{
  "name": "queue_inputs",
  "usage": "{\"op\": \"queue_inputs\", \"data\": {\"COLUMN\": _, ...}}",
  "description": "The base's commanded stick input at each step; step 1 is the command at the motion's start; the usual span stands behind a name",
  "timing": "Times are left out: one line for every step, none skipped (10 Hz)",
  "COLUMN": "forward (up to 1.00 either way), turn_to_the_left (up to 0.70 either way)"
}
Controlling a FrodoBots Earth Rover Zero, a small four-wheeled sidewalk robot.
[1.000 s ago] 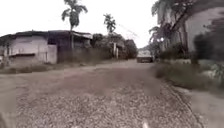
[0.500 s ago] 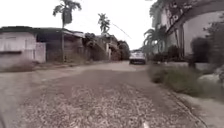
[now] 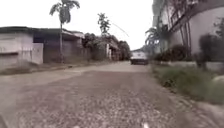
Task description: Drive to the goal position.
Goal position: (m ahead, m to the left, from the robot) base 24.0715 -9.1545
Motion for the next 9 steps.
{"op": "queue_inputs", "data": {"forward": 0.85, "turn_to_the_left": 0.01}}
{"op": "queue_inputs", "data": {"forward": 0.85, "turn_to_the_left": 0.01}}
{"op": "queue_inputs", "data": {"forward": 0.85, "turn_to_the_left": 0.01}}
{"op": "queue_inputs", "data": {"forward": 0.85, "turn_to_the_left": 0.01}}
{"op": "queue_inputs", "data": {"forward": 0.85, "turn_to_the_left": 0.01}}
{"op": "queue_inputs", "data": {"forward": 0.85, "turn_to_the_left": 0.01}}
{"op": "queue_inputs", "data": {"forward": 0.85, "turn_to_the_left": 0.01}}
{"op": "queue_inputs", "data": {"forward": 0.85, "turn_to_the_left": 0.01}}
{"op": "queue_inputs", "data": {"forward": 0.85, "turn_to_the_left": 0.01}}
